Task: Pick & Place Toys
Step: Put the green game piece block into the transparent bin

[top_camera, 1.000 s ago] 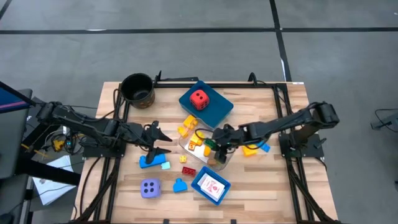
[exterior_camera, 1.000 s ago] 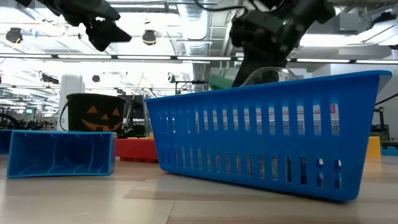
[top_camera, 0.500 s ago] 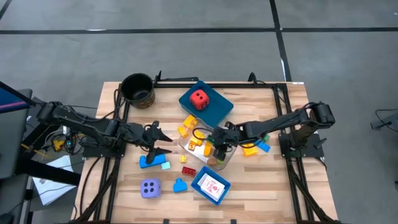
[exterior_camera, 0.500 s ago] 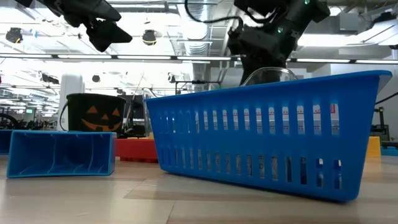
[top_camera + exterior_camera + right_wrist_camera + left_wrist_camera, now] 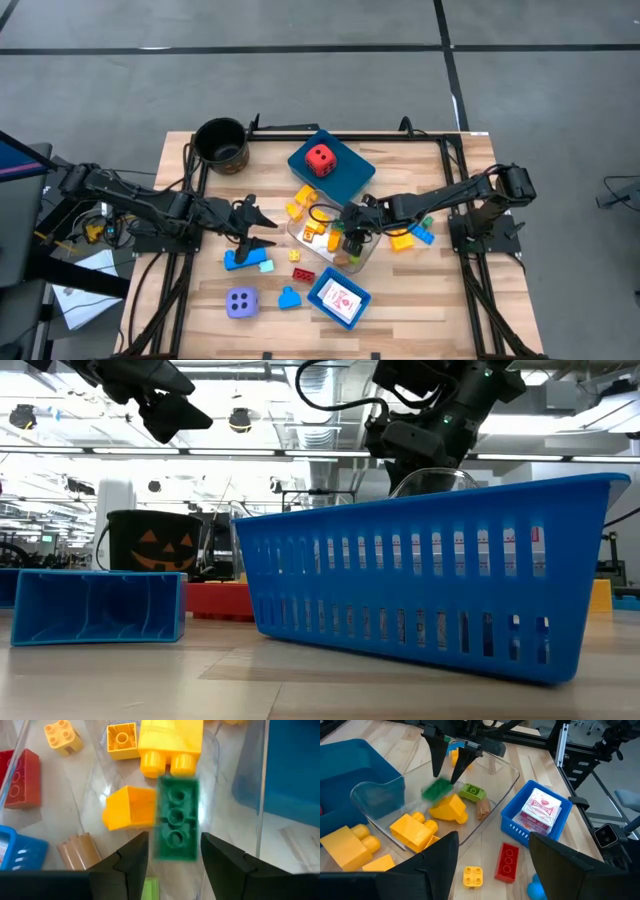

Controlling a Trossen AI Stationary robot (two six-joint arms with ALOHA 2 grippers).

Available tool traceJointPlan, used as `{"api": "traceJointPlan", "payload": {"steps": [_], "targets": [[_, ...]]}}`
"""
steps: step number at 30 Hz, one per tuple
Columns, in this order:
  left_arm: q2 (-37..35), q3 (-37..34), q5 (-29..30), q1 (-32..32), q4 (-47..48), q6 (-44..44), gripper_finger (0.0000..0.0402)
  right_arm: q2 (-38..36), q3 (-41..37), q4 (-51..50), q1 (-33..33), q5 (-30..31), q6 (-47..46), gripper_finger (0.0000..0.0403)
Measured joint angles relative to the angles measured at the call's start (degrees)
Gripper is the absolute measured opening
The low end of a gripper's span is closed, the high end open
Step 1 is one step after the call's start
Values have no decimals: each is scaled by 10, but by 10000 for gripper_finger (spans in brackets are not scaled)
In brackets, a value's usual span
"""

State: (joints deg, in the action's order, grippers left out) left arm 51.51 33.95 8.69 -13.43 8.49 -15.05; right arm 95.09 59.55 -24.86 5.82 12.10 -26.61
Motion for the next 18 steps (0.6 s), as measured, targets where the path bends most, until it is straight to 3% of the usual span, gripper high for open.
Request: {"api": "traceJointPlan", "payload": {"steps": [11, 18], "targets": [[0, 0, 0, 0, 0, 0, 237, -9, 0, -1, 4, 0, 15, 175], [0, 0, 0, 0, 0, 0, 237, -59, 0, 10, 51, 0, 2, 163]]}}
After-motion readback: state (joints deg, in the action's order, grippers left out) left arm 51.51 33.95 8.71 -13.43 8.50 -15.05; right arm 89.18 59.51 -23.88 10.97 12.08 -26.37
